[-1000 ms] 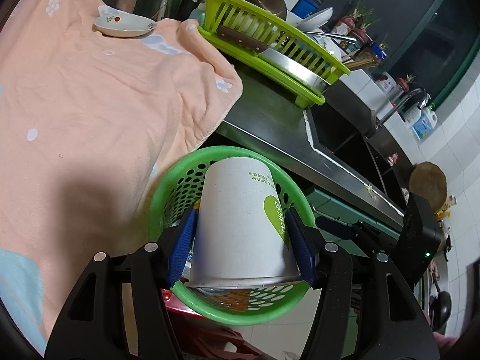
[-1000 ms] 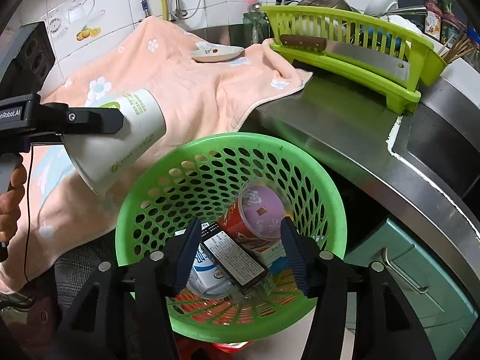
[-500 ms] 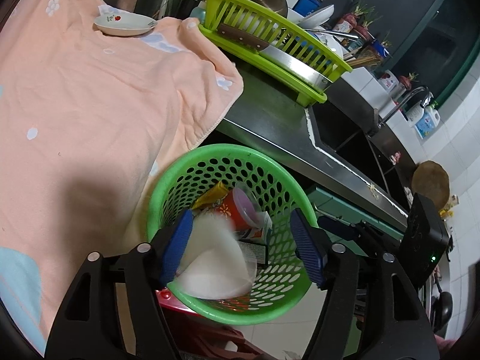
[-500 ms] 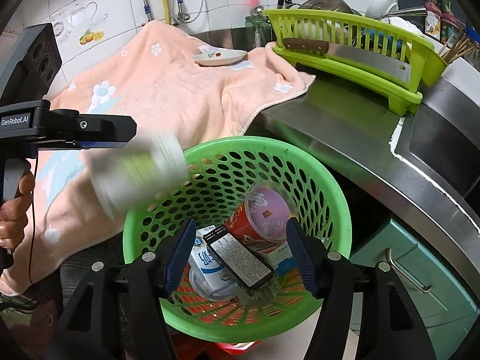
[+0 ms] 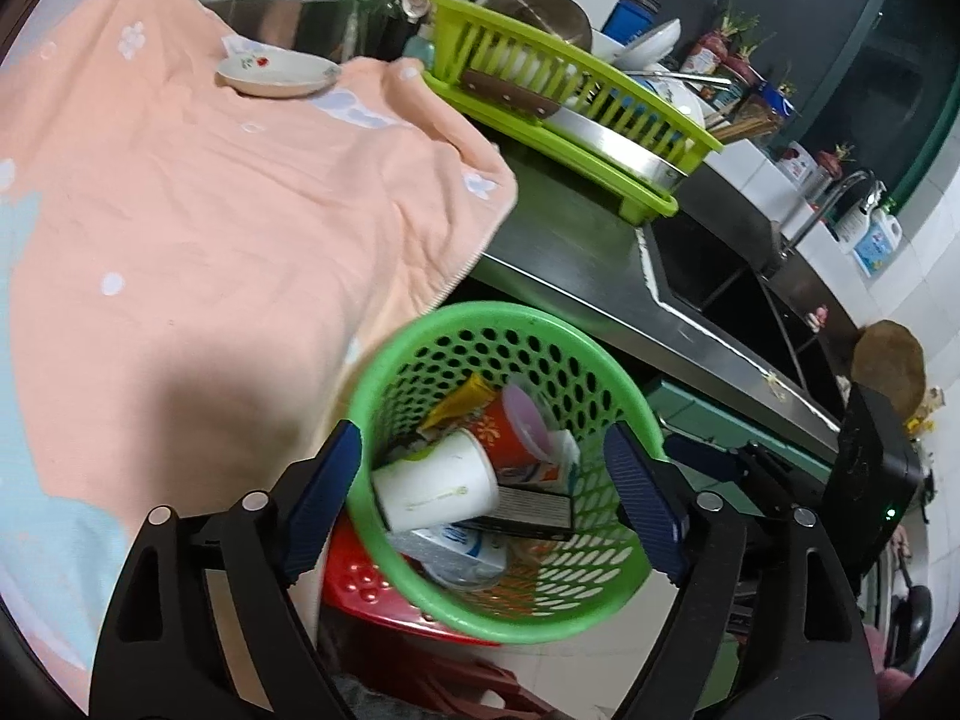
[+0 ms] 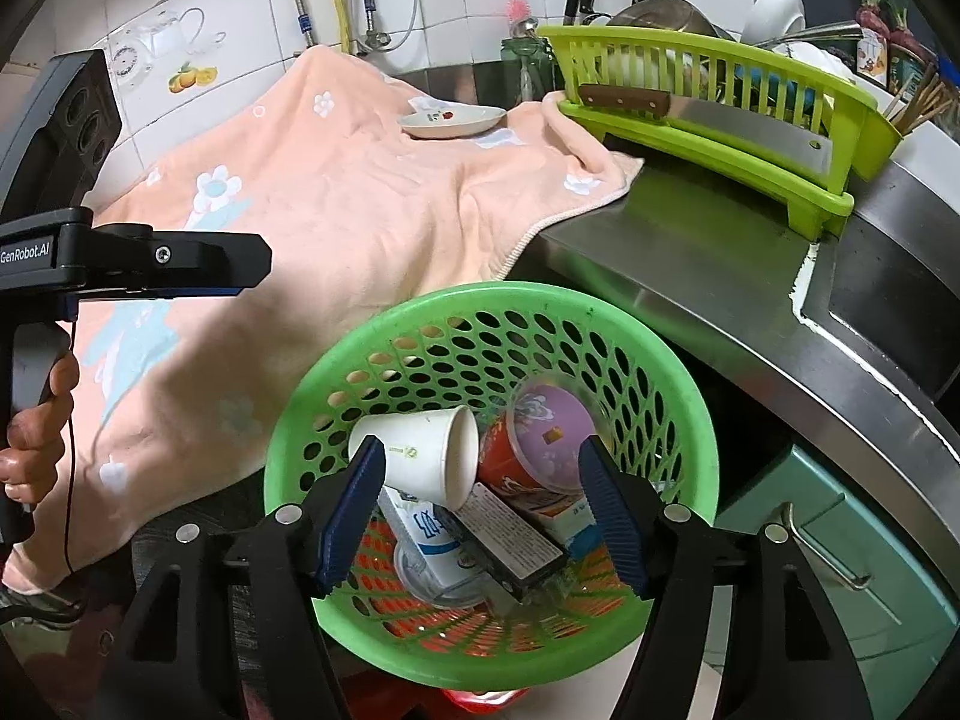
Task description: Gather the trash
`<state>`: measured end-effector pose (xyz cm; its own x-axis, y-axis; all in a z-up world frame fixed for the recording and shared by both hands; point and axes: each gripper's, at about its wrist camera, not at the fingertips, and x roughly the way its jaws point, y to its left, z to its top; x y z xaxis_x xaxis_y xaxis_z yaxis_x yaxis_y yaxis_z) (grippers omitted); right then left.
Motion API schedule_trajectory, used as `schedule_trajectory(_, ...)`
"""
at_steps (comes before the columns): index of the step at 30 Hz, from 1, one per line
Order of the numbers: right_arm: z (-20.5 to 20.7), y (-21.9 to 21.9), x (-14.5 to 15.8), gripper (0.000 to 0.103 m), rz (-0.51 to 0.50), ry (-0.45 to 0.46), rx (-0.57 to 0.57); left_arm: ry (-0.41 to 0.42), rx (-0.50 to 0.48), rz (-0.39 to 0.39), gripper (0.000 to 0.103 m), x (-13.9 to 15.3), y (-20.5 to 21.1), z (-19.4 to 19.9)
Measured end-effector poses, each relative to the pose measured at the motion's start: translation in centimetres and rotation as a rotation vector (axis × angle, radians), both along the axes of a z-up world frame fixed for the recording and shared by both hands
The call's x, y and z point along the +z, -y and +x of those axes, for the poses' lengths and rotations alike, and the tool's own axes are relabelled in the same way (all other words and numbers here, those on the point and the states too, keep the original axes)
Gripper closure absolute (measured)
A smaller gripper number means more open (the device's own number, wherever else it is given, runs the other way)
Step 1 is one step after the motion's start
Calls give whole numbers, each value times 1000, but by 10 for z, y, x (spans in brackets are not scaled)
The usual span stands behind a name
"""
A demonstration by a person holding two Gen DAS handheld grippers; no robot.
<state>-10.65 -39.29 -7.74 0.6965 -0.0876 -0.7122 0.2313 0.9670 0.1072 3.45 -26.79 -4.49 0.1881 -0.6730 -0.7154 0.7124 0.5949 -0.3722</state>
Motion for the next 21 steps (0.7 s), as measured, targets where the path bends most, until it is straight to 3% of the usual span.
schedule_trajectory(10,8,-12,11,28,13,30,9,100,97,14,9,17,-36,3)
schedule_trajectory(21,18,-28,25,19,-6,48,7,184,261,54,5,29,-86,7)
